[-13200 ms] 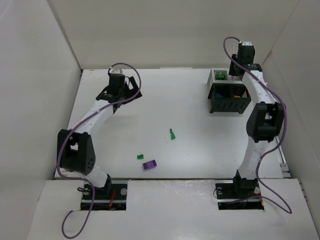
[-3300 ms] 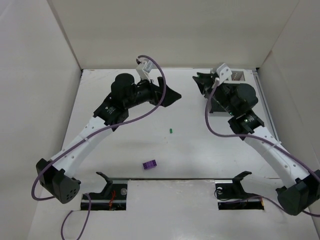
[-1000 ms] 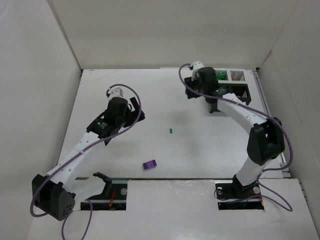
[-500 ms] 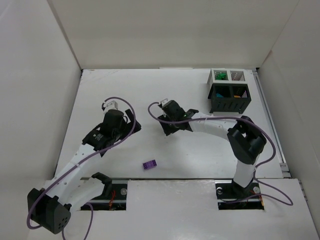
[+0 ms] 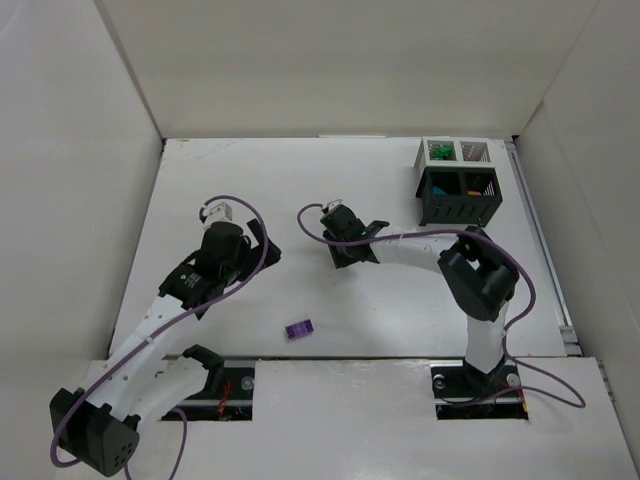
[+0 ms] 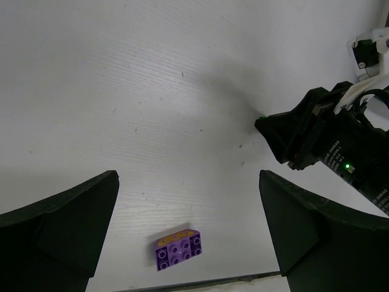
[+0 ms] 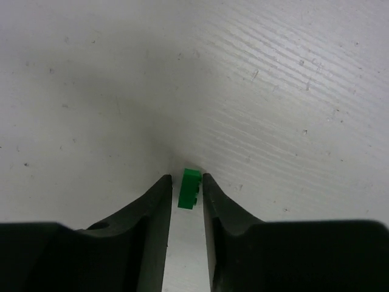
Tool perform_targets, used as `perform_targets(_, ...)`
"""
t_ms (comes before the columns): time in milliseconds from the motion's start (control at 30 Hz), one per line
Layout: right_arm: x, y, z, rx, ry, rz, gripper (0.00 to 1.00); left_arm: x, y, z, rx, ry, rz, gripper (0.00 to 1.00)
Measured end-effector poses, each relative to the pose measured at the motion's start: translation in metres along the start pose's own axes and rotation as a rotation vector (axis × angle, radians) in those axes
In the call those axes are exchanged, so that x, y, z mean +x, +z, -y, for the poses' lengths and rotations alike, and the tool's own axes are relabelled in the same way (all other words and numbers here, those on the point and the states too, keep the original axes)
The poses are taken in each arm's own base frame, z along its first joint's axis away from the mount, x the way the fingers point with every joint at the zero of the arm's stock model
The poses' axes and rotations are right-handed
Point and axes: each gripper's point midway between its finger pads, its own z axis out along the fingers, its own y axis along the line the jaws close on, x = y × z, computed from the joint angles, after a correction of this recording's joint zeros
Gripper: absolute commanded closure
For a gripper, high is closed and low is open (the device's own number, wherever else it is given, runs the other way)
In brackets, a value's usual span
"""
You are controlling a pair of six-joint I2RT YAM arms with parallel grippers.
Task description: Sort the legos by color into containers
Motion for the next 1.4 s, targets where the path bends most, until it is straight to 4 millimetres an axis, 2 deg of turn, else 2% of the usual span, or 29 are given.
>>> perform_targets(300, 0.000, 0.000, 0.003, 0.023, 0.030, 0.007, 0.86, 0.001, 0.001, -0.001, -0.005, 0.007, -0.005, 0.00)
perform_targets(500, 0.000, -0.009, 0.011, 0.044, 0.023, 0.001, 0.88, 0.003, 0.005, 0.000, -0.004, 0.015, -0.019, 0.00)
perform_targets(600, -0.016, -0.026, 0.023, 0.046, 0.026, 0.033, 0.88, 0.005, 0.009, 0.002, 0.002, 0.032, -0.031, 0.00)
perform_targets(633, -0.027, -0.033, 0.033, 0.050, 0.042, 0.054, 0.88, 0.006, 0.010, 0.002, 0.005, 0.041, -0.035, 0.00)
perform_targets(700, -0.058, -0.050, 0.064, 0.077, 0.094, 0.121, 0.88, 0.006, 0.012, 0.003, 0.009, 0.056, -0.041, 0.00)
perform_targets(833, -0.128, -0.087, 0.150, 0.183, 0.221, 0.286, 0.88, 0.008, 0.017, 0.004, 0.012, 0.087, -0.053, 0.00)
perform_targets(900, -0.163, -0.112, 0.203, 0.262, 0.292, 0.378, 0.88, 0.010, 0.019, 0.003, 0.007, 0.100, -0.065, 0.00)
perform_targets(967, -0.188, -0.133, 0.244, 0.340, 0.339, 0.448, 0.88, 0.013, 0.022, 0.001, -0.001, 0.107, -0.080, 0.00)
perform_targets(1033, -0.204, -0.143, 0.272, 0.399, 0.370, 0.487, 0.88, 0.016, 0.023, 0.001, -0.001, 0.110, -0.094, 0.00)
perform_targets(1133, -0.216, -0.137, 0.307, 0.462, 0.400, 0.498, 0.84, 0.021, 0.023, 0.001, 0.010, 0.109, -0.114, 0.00)
perform_targets(1200, -0.217, -0.122, 0.324, 0.486, 0.413, 0.473, 0.82, 0.029, 0.025, -0.004, 0.001, 0.102, -0.134, 0.00)
perform_targets(1300, -0.209, -0.092, 0.344, 0.515, 0.426, 0.410, 0.71, 0.049, 0.027, -0.014, -0.014, 0.079, -0.200, 0.00)
perform_targets(1333, -0.204, -0.083, 0.348, 0.523, 0.427, 0.384, 0.60, 0.055, 0.028, -0.017, -0.020, 0.073, -0.223, 0.00)
perform_targets(1400, -0.195, -0.071, 0.353, 0.534, 0.427, 0.345, 0.50, 0.065, 0.030, -0.020, -0.031, 0.053, -0.261, 0.00)
